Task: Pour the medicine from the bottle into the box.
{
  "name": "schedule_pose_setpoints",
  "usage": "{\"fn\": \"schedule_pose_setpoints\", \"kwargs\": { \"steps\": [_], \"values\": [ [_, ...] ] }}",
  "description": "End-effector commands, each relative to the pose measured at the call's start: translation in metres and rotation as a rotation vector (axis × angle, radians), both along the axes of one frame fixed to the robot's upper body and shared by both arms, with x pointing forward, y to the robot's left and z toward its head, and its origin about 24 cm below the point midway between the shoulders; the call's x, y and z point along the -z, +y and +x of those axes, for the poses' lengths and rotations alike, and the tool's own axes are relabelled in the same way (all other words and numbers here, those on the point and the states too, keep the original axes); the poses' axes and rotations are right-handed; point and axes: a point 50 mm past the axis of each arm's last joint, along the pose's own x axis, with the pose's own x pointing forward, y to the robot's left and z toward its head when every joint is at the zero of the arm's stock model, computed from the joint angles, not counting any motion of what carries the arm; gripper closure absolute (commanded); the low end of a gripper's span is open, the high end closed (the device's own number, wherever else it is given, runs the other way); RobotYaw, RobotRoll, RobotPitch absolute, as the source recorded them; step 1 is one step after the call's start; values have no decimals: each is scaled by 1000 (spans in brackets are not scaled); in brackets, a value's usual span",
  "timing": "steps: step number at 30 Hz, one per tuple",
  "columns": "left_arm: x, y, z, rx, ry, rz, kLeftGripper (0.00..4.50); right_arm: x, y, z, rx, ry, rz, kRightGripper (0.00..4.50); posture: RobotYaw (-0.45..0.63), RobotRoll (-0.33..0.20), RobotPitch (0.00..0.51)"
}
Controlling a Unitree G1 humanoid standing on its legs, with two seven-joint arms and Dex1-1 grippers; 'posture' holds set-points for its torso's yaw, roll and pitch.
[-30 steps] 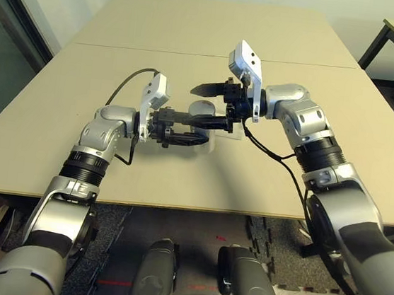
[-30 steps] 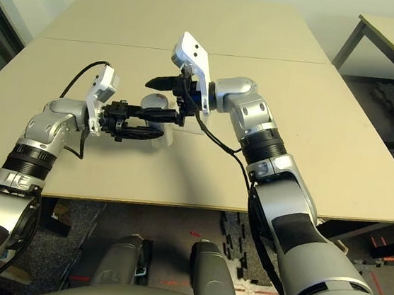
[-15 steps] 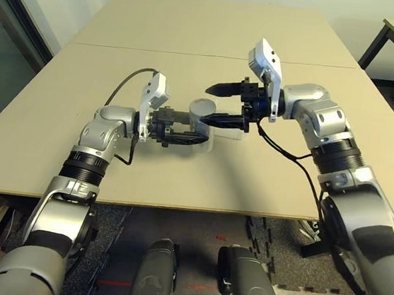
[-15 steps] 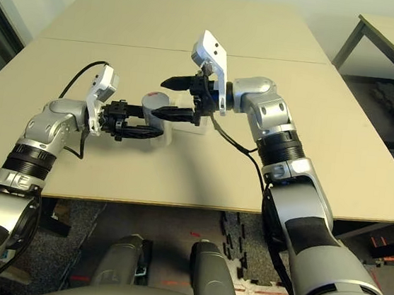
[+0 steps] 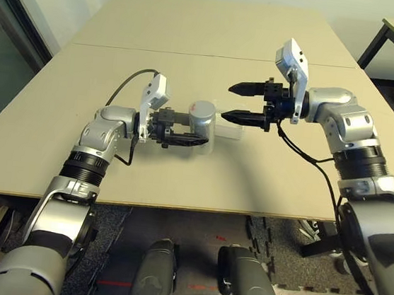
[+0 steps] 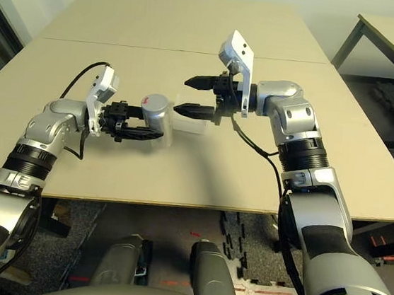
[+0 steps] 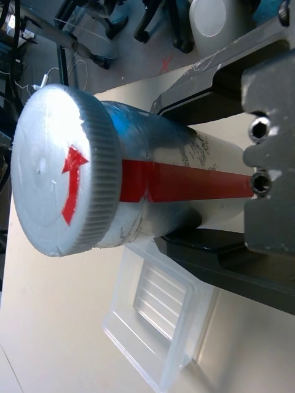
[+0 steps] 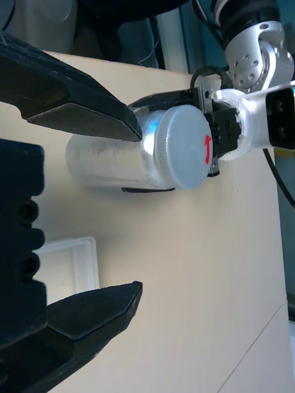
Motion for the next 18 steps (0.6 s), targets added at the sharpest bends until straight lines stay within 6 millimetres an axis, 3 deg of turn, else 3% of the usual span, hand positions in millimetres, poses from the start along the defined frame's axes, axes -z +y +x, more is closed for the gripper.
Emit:
{"fn": "schedule_pose_setpoints", "kwargs": {
  "steps": [1,9,18],
  "values": [
    [-1,0,1,8,-1,12,1827,-13,8,-7,-50,-18,44,0,-91,0,64],
    [0,0,2,7,-1,13,1828,-21,32,-15,-124,-33,73,0,-84,0,63],
    [0,-1,1,10,-9,18,1828,-8,57,-11,-160,-56,14,0,-76,0,55]
  ]
}}
